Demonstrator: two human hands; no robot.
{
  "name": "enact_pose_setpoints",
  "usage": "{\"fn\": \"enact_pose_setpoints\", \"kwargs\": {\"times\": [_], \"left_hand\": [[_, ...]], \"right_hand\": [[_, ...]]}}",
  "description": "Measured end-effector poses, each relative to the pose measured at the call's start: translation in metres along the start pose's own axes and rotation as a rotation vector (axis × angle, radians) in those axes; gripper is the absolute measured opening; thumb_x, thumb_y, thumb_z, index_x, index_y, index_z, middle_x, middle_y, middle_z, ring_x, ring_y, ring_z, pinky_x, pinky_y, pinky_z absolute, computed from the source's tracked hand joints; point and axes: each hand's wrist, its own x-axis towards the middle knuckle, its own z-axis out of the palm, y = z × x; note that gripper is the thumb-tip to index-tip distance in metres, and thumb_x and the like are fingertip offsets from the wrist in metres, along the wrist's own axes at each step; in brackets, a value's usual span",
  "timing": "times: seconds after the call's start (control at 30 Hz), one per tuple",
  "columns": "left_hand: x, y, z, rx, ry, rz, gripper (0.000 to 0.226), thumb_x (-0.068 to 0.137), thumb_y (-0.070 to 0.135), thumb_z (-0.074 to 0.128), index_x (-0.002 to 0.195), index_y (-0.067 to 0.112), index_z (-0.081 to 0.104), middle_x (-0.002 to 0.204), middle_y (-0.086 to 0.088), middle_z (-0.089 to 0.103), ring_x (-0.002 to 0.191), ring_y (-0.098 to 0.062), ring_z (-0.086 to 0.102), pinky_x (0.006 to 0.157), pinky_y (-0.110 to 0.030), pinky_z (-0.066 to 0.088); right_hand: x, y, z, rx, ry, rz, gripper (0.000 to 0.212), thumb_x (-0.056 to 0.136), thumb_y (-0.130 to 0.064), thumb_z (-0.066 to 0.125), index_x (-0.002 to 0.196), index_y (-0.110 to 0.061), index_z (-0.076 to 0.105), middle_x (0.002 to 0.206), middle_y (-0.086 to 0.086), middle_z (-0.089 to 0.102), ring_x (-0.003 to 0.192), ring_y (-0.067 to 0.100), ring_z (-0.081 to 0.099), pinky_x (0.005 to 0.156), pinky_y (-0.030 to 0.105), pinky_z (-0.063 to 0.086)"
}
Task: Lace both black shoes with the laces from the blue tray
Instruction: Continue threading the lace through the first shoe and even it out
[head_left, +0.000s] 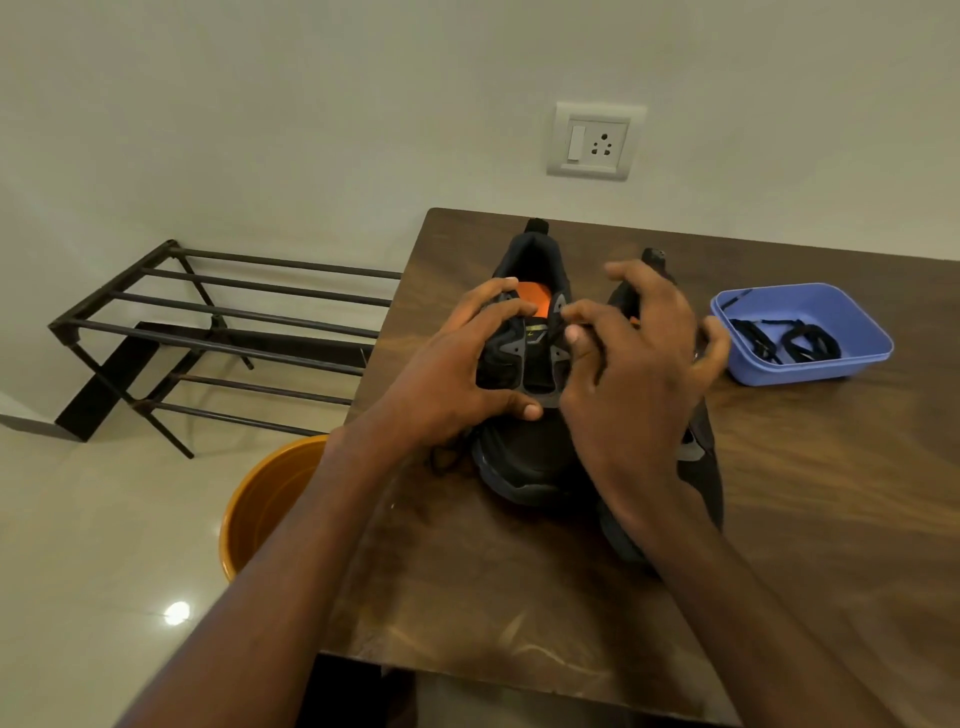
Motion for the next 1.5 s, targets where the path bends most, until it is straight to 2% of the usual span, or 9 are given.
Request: {"fn": "enact_pose_setpoints", "kwargs": {"times": [0.13,0.23,0.57,0.73,0.83,0.93,1.17,1.33,1.5], "left_hand": [[-0.001,-0.002,0.0,0.005,0.01,0.024,0.095,0.075,0.036,0.09,0.155,0.031,0.039,0.166,0.018,0.012,0.149,-0.003,0.026,0.114,-0.025,0.041],[0.0,-0.002,0.0,0.035,-0.004,0.024,0.094,0.075,0.036,0.089,0.155,0.034,0.04,0.166,0.02,0.009,0.148,-0.009,0.032,0.112,-0.03,0.047],[-0.001,0.002,-0.004,0.086,0.055,0.021,0.06,0.066,0.045,0.084,0.117,0.033,0.054,0.159,0.013,0.012,0.123,-0.014,0.052,0.089,-0.032,0.061],[-0.003,0.0,-0.004,0.085,0.08,0.015,0.063,0.067,0.041,0.092,0.116,0.033,0.053,0.159,0.013,0.012,0.123,-0.009,0.05,0.085,-0.011,0.051],[-0.003,-0.002,-0.005,0.059,0.077,-0.013,0.066,0.064,0.043,0.095,0.113,0.033,0.053,0.158,0.016,0.011,0.124,-0.006,0.047,0.077,0.0,0.046],[-0.003,-0.003,-0.005,0.068,0.095,-0.037,0.067,0.064,0.045,0.096,0.114,0.033,0.053,0.159,0.016,0.01,0.128,-0.006,0.039,0.078,0.0,0.044],[-0.003,0.006,0.005,0.148,0.043,0.018,0.062,0.078,0.05,0.085,0.13,0.036,0.054,0.167,0.017,0.001,0.153,-0.024,0.025,0.114,-0.048,0.046],[-0.006,0.017,0.019,0.245,0.041,-0.061,0.1,0.068,0.079,0.075,0.15,0.035,0.038,0.169,0.016,-0.015,0.154,-0.029,0.025,0.117,-0.049,0.042],[-0.003,0.018,0.026,0.195,0.052,-0.092,0.111,0.066,0.074,0.081,0.156,0.037,0.028,0.17,0.017,-0.016,0.154,-0.027,0.026,0.118,-0.05,0.041]], "right_hand": [[-0.002,-0.003,0.009,-0.143,-0.362,-0.096,0.028,0.086,-0.035,0.075,0.114,-0.032,0.073,0.167,-0.007,0.027,0.156,0.022,0.019,0.118,0.067,0.01],[-0.002,-0.002,0.012,-0.183,-0.427,-0.077,0.016,0.085,-0.038,0.076,0.101,-0.032,0.077,0.164,-0.007,0.032,0.155,0.023,0.022,0.118,0.067,0.007],[-0.009,-0.008,0.014,-0.106,-0.222,0.024,0.011,0.084,-0.031,0.075,0.093,-0.025,0.077,0.136,-0.003,0.058,0.132,0.02,0.05,0.119,0.061,0.021],[-0.014,-0.008,0.016,-0.048,-0.122,0.041,0.013,0.089,-0.035,0.069,0.098,-0.027,0.075,0.123,-0.003,0.065,0.121,0.017,0.057,0.117,0.056,0.029],[-0.006,0.0,0.013,-0.042,-0.044,0.1,0.013,0.096,-0.033,0.059,0.102,-0.025,0.067,0.105,-0.004,0.068,0.1,0.015,0.061,0.107,0.039,0.03],[0.013,0.014,-0.001,-0.004,0.02,0.163,0.012,0.1,-0.03,0.059,0.105,-0.023,0.068,0.097,-0.005,0.071,0.085,0.012,0.06,0.096,0.036,0.035],[0.016,0.015,-0.019,-0.024,-0.504,0.037,0.022,0.098,-0.021,0.059,0.117,-0.026,0.069,0.12,-0.003,0.067,0.111,0.017,0.061,0.103,0.056,0.046],[0.021,0.004,-0.028,-0.303,-0.743,-0.007,0.027,0.103,-0.036,0.055,0.128,-0.031,0.063,0.128,-0.006,0.062,0.127,0.019,0.049,0.108,0.054,0.033],[0.025,-0.001,-0.028,-0.334,-0.772,0.023,0.022,0.096,-0.037,0.066,0.118,-0.03,0.067,0.117,-0.006,0.068,0.125,0.022,0.051,0.113,0.056,0.03]]}}
